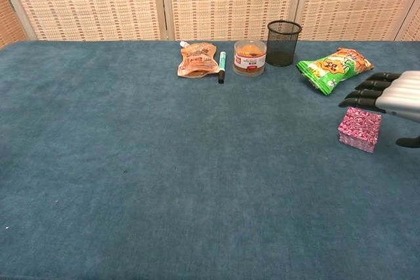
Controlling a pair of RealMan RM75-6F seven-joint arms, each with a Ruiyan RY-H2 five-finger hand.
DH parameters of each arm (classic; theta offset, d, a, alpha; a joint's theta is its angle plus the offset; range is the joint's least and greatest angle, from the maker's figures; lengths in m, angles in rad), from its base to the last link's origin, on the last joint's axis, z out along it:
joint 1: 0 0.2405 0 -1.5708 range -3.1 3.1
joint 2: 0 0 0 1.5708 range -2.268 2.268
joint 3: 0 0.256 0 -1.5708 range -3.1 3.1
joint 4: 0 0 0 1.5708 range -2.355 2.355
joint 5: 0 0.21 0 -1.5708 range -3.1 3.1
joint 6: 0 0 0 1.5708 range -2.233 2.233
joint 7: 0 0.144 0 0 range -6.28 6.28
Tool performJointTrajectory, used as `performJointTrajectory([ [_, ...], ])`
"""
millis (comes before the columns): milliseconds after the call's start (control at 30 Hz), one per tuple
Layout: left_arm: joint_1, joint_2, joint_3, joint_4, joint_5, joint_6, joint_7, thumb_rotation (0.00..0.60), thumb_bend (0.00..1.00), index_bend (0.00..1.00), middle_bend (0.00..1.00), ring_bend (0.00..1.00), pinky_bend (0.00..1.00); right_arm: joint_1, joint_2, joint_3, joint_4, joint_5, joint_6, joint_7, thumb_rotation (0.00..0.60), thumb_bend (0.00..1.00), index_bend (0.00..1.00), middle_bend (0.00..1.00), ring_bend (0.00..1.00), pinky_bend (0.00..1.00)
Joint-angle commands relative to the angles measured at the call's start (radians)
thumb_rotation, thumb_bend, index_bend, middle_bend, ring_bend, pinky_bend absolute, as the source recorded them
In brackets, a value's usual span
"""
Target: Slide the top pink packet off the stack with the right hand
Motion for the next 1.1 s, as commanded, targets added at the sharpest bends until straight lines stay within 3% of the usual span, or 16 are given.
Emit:
performJointTrajectory([
  [33, 0.000, 0.000, -0.001, 0.000, -0.002, 0.001, -0.001, 0.600, 0.47, 0.00, 0.01, 0.09, 0.16, 0.015, -0.018, -0.005, 0.020, -0.002, -0.005, 0.007, 0.600, 0.21, 0.03, 0.07, 0.00, 0.00],
  [667, -0.002, 0.004, 0.000, -0.001, -0.003, 0.002, -0.010, 0.600, 0.47, 0.00, 0.01, 0.09, 0.16, 0.051, -0.070, -0.028, 0.097, 0.001, 0.016, 0.019, 0.600, 0.21, 0.24, 0.24, 0.00, 0.00],
  [1100, -0.002, 0.002, 0.001, 0.003, -0.004, 0.001, -0.012, 0.600, 0.47, 0.00, 0.01, 0.09, 0.16, 0.057, -0.077, -0.029, 0.100, 0.032, 0.004, -0.017, 0.600, 0.21, 0.24, 0.25, 0.00, 0.00],
])
